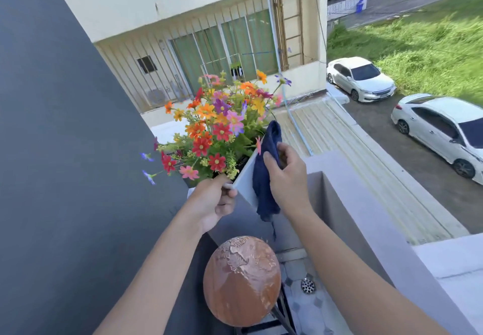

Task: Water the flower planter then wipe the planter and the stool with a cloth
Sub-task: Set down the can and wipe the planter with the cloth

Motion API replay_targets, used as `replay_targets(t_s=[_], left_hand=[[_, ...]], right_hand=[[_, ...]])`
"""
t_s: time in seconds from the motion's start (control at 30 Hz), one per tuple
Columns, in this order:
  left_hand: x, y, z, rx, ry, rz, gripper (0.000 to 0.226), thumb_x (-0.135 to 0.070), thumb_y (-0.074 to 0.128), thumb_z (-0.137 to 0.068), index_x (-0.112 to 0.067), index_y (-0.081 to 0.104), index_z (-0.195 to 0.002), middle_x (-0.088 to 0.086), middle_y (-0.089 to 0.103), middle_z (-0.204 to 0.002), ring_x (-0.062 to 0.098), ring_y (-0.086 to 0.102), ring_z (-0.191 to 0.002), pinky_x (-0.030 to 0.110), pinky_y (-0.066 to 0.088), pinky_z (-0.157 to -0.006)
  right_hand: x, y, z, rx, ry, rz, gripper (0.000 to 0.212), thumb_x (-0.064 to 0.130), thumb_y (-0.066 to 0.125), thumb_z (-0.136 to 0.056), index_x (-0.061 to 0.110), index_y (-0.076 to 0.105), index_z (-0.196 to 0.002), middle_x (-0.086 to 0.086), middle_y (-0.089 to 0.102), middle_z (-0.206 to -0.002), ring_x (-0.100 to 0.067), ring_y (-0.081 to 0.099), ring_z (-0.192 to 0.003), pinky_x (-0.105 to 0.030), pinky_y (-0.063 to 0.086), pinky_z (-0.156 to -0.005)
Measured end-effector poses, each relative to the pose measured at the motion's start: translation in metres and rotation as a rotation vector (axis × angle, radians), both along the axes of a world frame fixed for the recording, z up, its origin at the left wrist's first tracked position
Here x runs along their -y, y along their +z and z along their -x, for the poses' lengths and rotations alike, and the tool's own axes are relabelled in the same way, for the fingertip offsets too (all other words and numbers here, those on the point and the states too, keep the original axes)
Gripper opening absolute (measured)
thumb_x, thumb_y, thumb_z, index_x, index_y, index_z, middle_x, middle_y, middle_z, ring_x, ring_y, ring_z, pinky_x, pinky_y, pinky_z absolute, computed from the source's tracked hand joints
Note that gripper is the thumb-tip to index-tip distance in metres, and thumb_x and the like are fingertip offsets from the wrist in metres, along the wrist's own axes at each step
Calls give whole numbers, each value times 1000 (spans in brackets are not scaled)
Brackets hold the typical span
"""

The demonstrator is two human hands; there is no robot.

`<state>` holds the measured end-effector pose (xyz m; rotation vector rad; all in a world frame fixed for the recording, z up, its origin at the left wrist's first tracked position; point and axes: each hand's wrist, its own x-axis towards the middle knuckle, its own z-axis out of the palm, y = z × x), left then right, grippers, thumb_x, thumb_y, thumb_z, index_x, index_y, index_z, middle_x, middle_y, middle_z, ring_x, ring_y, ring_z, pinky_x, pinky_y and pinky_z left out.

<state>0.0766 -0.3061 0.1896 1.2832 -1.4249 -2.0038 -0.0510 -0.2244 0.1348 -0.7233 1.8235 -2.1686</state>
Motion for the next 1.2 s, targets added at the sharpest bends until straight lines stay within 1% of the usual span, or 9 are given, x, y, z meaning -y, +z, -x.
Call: replay_targets(t_s=[0.07,0.17,0.37,0.5,0.6,0.7,0.83,1.0,1.2], left_hand=[[-3,3,-1,-3,-26,11,23,-4,40,-96,-11,39,-75,5,48,-48,10,21,-39,16,15,-32],[-10,6,-3,-15,-47,-15,26,-4,40,-96,-11,41,-71,5,48,-49,11,20,-43,19,13,-36],[-2,10,4,-83,30,-82,30,0,42,-95,-11,40,-67,5,46,-48,10,21,-40,20,13,-40],[11,13,7,-109,79,-57,31,1,41,-95,-10,39,-66,8,45,-47,9,22,-33,20,12,-41],[23,17,4,-135,86,-58,31,2,38,-96,-10,41,-68,6,44,-48,8,23,-32,17,15,-34],[27,25,0,-158,103,-34,32,6,37,-94,-7,43,-66,6,43,-46,9,23,-32,16,16,-33],[21,37,-7,-149,128,15,29,3,43,-94,-5,45,-67,11,46,-54,12,23,-34,17,17,-35],[14,44,-13,-142,95,35,27,2,40,-95,-8,42,-70,9,46,-53,11,22,-36,18,15,-37],[3,45,-14,-140,76,45,27,-2,43,-96,-9,42,-70,10,43,-63,11,24,-39,17,17,-33]], right_hand=[[3,8,21,54,-40,7,11,19,59,-94,9,64,-92,-11,64,-79,-16,55,-72,-34,42,-67],[6,23,40,76,-121,-11,21,16,58,-96,17,57,-76,0,53,-66,-15,46,-62,-32,35,-63],[14,23,-2,4,-32,26,13,20,60,-94,12,58,-85,3,55,-72,-13,47,-68,-29,37,-63],[11,16,-30,-123,33,35,6,7,64,-92,6,60,-97,-8,62,-85,-12,52,-74,-18,39,-65],[3,-1,-51,-255,163,47,22,-2,60,-90,5,61,-111,-1,65,-97,-2,57,-84,-13,42,-76],[-2,-29,-62,-358,182,-2,29,-1,58,-90,15,58,-115,2,61,-103,-7,57,-91,-17,44,-81],[-7,-52,-61,-204,140,-84,26,-1,55,-94,22,55,-105,7,57,-89,0,52,-76,-22,39,-69],[1,-15,-63,-71,74,43,22,2,60,-97,21,59,-108,0,66,-100,7,58,-86,-13,41,-77],[9,41,-68,-65,18,263,29,5,58,-98,32,58,-108,8,67,-102,-9,62,-94,-19,47,-82]])
